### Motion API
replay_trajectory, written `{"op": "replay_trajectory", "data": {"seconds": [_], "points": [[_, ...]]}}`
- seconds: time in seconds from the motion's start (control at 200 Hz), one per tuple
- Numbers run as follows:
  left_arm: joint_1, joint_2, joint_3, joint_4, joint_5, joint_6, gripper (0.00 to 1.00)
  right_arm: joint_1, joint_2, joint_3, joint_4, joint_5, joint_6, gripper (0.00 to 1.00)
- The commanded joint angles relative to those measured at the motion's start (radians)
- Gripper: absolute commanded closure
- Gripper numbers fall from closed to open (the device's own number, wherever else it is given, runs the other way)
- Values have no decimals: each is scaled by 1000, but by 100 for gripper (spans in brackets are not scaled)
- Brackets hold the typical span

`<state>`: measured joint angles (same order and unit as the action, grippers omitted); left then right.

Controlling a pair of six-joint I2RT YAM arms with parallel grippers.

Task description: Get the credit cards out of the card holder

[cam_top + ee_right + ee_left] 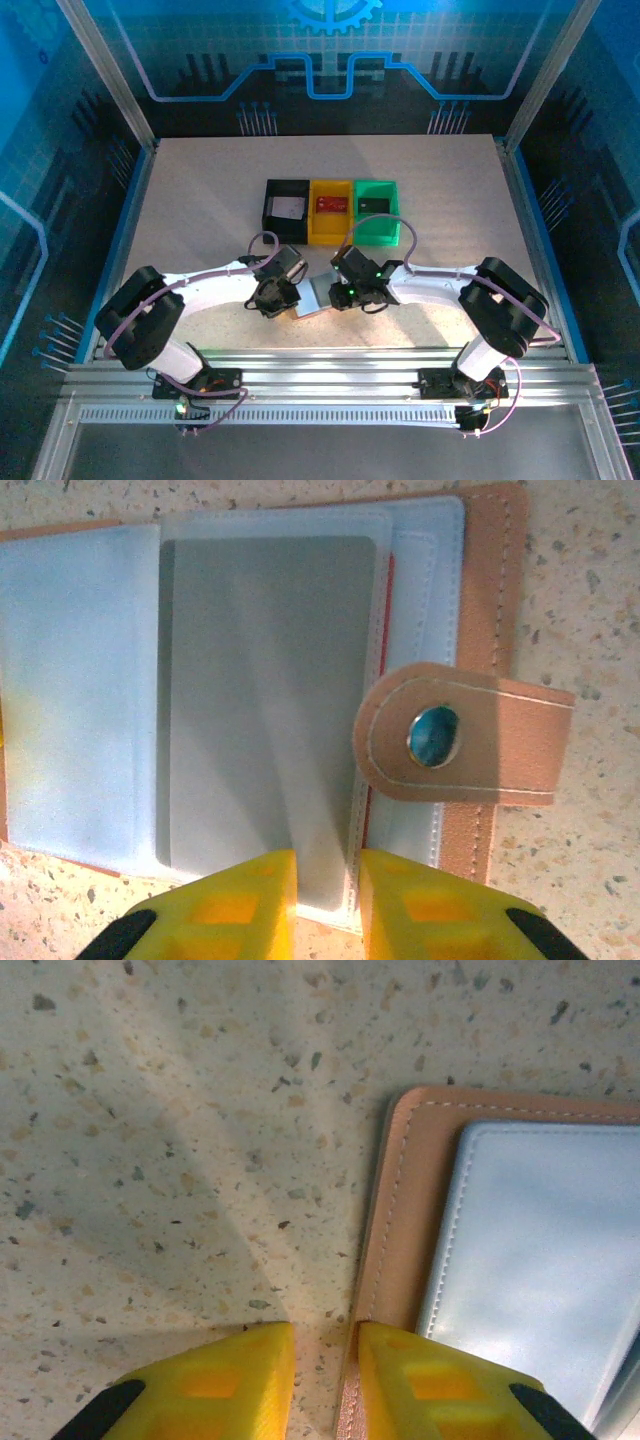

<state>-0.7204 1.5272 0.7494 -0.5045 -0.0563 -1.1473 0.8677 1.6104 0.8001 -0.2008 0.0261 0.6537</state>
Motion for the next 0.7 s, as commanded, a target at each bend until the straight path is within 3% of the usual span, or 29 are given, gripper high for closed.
{"op": "replay_trajectory", "data": {"seconds": [0.0,0.695], "points": [[-27,85,-40,121,66,-6,76,14,12,25,4,-18,-9,77],[-28,85,-46,126,69,-5,76,14,-52,10,130,-163,14,79]]}}
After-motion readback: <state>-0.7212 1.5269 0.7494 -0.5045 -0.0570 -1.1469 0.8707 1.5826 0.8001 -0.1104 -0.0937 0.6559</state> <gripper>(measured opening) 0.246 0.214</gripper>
